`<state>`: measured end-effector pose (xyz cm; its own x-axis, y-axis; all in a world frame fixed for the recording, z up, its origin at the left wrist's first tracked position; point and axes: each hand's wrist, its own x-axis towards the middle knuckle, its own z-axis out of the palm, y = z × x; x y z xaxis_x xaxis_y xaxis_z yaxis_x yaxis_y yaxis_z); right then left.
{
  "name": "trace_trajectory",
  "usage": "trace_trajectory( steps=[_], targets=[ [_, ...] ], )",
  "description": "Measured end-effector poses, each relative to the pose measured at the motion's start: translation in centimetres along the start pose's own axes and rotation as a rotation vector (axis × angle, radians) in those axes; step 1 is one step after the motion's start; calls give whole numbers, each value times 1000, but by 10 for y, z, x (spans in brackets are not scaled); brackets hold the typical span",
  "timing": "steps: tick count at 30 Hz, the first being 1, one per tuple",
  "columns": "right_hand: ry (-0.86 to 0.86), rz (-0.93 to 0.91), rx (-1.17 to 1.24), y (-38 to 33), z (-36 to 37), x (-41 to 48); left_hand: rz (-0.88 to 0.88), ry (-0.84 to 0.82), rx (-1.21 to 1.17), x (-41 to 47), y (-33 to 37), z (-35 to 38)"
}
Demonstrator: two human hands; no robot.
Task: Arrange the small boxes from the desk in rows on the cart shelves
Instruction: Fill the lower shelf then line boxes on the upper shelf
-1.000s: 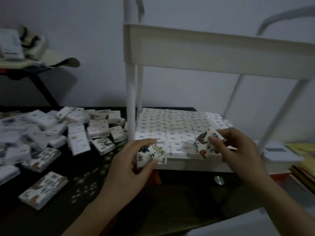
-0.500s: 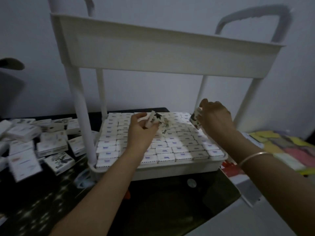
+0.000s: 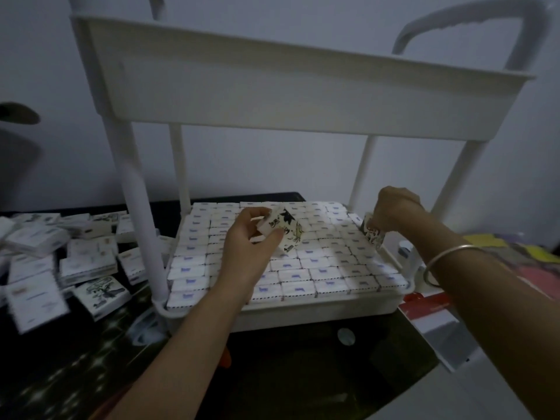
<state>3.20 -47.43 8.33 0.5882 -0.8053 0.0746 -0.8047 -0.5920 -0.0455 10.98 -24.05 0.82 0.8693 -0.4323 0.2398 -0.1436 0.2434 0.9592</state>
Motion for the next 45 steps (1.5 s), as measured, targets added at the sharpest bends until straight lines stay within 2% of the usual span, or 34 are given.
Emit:
trace_trajectory(
  steps=[6,10,12,13,15,16,18,20,22,24,26,29,31,33,36,39,45],
  targets=[
    [-23,57,134,-3,30,1,66,-16,39,-1,-1,-1],
    [-142,12,89,-7,24,-4,74,-40,79,0,-2,-1],
    [-99,-31,33,-5,21,-3,72,-63,99,-1,-2,-1],
    [-19,-75,39,-6,17,-7,63,-70,102,-1,-2,-1],
    [140,-266,226,-14,8,-21,36,-71,82,-1,-1,0],
    [132,-394,380,-21,3,-32,24,-67,66,-1,-2,0],
    [-65,-615,563,-39,-8,-61,11,-63,50,0,-1,1],
    [-172,-742,475,-54,-8,-78,11,-75,52,-1,-2,1],
    [-129,-779,359,-60,-7,-80,16,-81,55,-1,-3,1],
    [-71,-716,325,-56,-19,-77,40,-71,80,-2,-4,2],
    [3,-559,273,-44,-36,-69,68,-49,96,-1,-5,2],
    [97,-322,64,-17,-48,-48,87,-59,131,0,-7,1],
    [157,-238,-58,-5,-43,-43,96,-68,162,1,-8,1],
    [220,-215,-181,-1,-34,-45,100,-71,172,1,-8,1],
    [163,-212,-304,-7,-29,-55,99,-63,186,1,-8,1],
    [102,-174,-302,-12,-32,-58,91,-66,203,1,-8,1],
    [145,-159,-299,-6,-27,-54,79,-67,224,2,-9,1]
  ],
)
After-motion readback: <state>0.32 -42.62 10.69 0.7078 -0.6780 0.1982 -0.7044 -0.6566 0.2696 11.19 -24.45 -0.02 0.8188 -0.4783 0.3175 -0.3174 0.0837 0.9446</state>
